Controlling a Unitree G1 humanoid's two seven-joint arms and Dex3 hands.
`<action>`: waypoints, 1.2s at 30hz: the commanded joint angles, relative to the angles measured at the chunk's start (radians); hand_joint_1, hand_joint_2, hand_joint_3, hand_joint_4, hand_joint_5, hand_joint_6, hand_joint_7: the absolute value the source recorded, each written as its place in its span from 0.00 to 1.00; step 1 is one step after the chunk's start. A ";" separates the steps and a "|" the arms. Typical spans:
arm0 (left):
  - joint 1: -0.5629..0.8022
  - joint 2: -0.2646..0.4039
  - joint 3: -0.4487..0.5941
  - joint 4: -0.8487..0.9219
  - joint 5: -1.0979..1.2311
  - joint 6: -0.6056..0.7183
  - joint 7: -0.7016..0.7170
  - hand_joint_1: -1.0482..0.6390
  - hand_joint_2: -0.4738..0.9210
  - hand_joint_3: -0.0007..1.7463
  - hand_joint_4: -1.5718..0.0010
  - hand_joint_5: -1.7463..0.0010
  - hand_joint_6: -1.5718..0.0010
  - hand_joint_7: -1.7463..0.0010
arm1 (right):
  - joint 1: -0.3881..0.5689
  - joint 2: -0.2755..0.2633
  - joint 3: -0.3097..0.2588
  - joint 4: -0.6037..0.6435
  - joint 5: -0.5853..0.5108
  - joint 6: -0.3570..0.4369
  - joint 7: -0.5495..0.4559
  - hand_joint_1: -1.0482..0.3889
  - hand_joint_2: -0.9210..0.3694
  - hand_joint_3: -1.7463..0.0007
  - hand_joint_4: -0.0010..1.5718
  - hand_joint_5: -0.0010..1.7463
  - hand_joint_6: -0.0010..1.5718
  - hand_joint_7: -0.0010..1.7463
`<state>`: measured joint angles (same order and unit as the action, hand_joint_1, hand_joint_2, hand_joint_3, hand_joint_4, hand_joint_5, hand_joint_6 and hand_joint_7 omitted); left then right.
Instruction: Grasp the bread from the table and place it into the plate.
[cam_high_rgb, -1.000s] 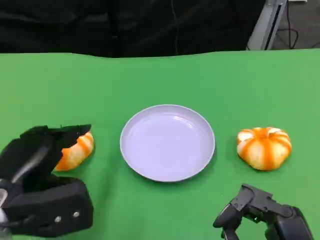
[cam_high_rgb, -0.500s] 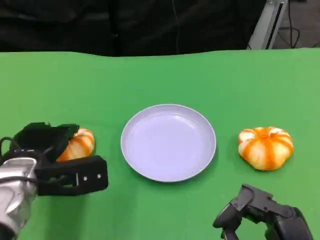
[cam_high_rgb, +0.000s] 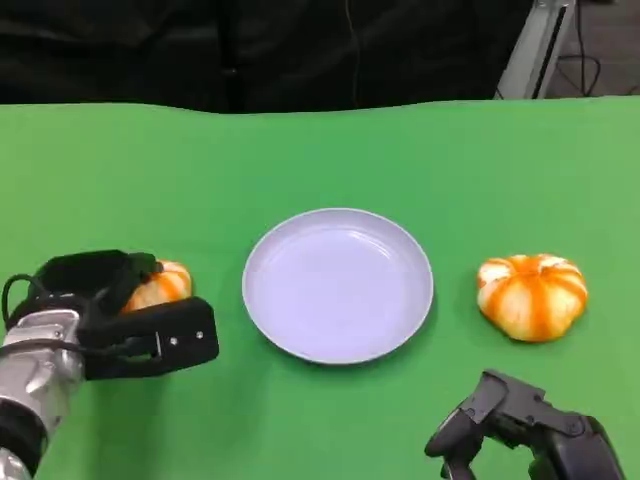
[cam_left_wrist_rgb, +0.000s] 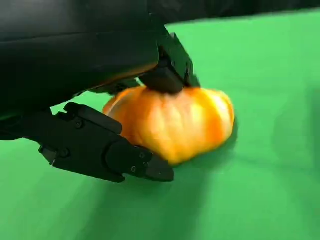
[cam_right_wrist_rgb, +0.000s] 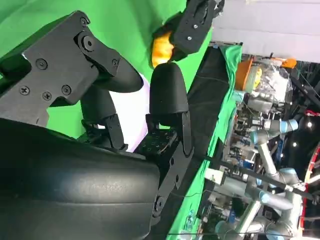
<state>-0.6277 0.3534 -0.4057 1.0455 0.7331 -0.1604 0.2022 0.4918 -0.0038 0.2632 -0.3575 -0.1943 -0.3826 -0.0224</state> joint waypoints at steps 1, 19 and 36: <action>0.056 0.021 0.005 -0.033 -0.029 -0.130 0.136 0.51 0.99 0.11 0.46 0.02 0.58 0.05 | -0.005 -0.007 -0.008 0.007 -0.001 -0.011 -0.007 0.67 0.43 0.27 0.45 0.92 0.50 0.74; 0.186 0.019 0.076 -0.517 -0.033 -0.146 0.253 0.52 0.63 0.71 0.44 0.00 0.56 0.03 | -0.007 -0.014 -0.009 0.015 -0.001 -0.012 -0.003 0.68 0.44 0.26 0.46 0.92 0.50 0.74; 0.147 -0.059 0.032 -0.563 -0.025 -0.146 0.172 0.52 0.62 0.75 0.44 0.00 0.57 0.00 | -0.005 -0.021 -0.020 0.020 0.018 -0.021 0.006 0.68 0.44 0.27 0.45 0.92 0.50 0.74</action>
<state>-0.4725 0.2829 -0.3817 0.4933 0.7038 -0.3117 0.3826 0.4842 -0.0148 0.2525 -0.3384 -0.1872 -0.3935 -0.0186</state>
